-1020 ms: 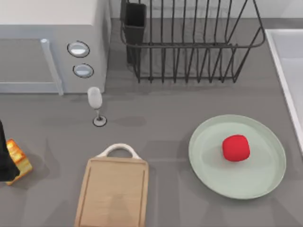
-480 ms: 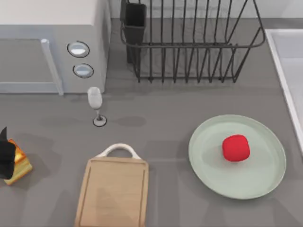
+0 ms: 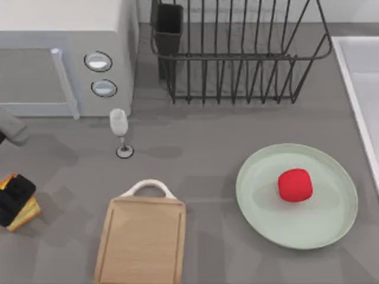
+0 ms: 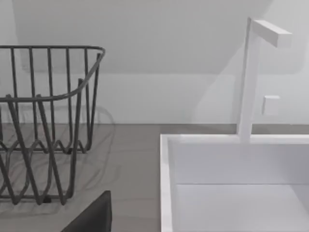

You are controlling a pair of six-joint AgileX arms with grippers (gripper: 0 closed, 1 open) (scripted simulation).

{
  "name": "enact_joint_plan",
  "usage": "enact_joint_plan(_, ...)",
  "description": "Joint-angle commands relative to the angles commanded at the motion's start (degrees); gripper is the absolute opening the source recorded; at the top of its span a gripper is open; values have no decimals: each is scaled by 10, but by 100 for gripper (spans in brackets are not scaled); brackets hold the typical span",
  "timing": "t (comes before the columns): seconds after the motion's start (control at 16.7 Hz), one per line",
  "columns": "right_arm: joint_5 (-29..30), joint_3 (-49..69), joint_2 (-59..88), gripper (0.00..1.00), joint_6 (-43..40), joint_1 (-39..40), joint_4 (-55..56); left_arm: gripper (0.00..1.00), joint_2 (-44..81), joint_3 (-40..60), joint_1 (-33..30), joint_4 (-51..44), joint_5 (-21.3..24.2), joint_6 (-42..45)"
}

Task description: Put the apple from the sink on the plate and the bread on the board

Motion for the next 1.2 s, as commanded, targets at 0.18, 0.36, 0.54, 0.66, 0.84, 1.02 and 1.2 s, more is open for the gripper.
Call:
enact_joint_plan(0.18,0,0,0,100,0,0,0,100,126,79,0,-73,0,64)
enact_joint_plan(0.36,0,0,0,100,0,0,0,100,212,146,0,-134,0,116)
enact_joint_plan(0.54,0,0,0,100,0,0,0,100,248,178,1,-163,0,141)
enact_joint_plan(0.66,0,0,0,100,0,0,0,100,248,179,1,-163,0,142)
enact_joint_plan(0.84,0,0,0,100,0,0,0,100,248,176,0,-160,0,141)
enact_joint_plan(1.02,0,0,0,100,0,0,0,100,263,157,1,-127,0,142)
enact_joint_plan(1.2,0,0,0,100,0,0,0,100,288,129,1,-74,0,143)
